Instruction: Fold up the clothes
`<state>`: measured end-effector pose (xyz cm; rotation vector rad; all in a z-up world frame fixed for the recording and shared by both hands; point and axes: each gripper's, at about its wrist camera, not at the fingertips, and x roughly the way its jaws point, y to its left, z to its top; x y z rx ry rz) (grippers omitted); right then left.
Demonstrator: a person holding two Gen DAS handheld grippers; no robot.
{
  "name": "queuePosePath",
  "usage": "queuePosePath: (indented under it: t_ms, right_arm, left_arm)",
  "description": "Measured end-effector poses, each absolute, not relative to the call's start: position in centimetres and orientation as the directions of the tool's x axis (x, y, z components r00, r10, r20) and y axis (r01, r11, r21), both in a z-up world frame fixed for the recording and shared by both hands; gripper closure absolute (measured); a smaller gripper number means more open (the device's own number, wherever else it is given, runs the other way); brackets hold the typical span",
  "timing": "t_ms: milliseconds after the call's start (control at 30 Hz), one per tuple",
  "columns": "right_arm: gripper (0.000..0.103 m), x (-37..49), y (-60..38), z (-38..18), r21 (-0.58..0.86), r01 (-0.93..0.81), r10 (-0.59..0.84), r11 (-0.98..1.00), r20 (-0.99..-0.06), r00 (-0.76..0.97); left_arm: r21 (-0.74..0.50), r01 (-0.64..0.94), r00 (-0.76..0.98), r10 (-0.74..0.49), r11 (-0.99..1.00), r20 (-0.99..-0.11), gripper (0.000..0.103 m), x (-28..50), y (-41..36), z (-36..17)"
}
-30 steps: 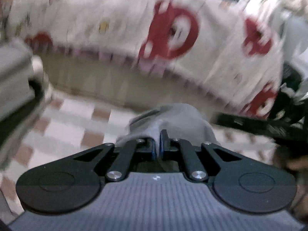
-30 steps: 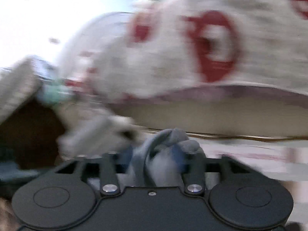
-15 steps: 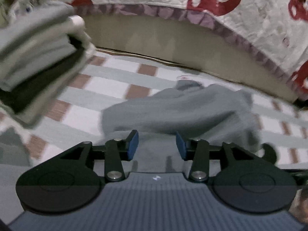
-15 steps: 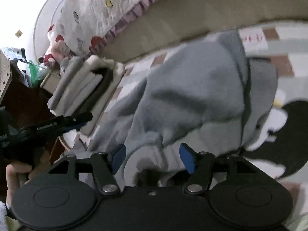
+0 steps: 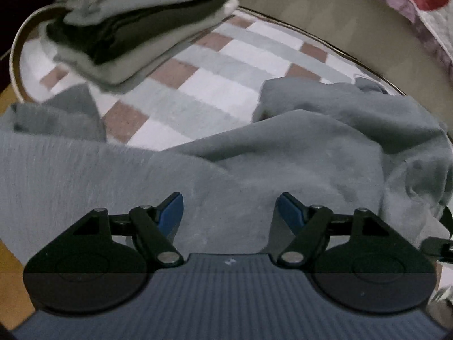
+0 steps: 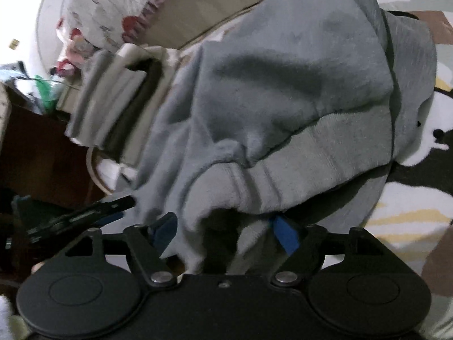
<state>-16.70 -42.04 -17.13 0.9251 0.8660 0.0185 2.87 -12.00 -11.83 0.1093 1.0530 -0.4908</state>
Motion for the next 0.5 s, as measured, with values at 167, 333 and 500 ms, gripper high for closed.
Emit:
queuePosePath:
  t_ms: [167, 333, 500]
  right_arm:
    - [0.048, -14.6, -40.6, -17.9, 0.594, 0.380, 0.224, 0.709, -0.701, 0.678]
    - [0.085, -15.5, -37.6, -13.5, 0.302, 0.364, -0.089, 0.881, -0.650, 0.755]
    - [0.086, -16.6, -37.0, -12.0, 0.227, 0.368, -0.169, 0.902, -0.599, 0.783]
  left_arm:
    - [-0.150, 0.418, 0.390, -0.327, 0.896, -0.861, 0.030, 2.7, -12.7, -12.7]
    - [-0.118, 0.440, 0.387, -0.306, 0.890, -0.869, 0.030, 1.7, -13.7, -12.8]
    - [-0.066, 0.463, 0.427, -0.288, 0.884, -0.857, 0.030, 0.2, -13.6, -12.0]
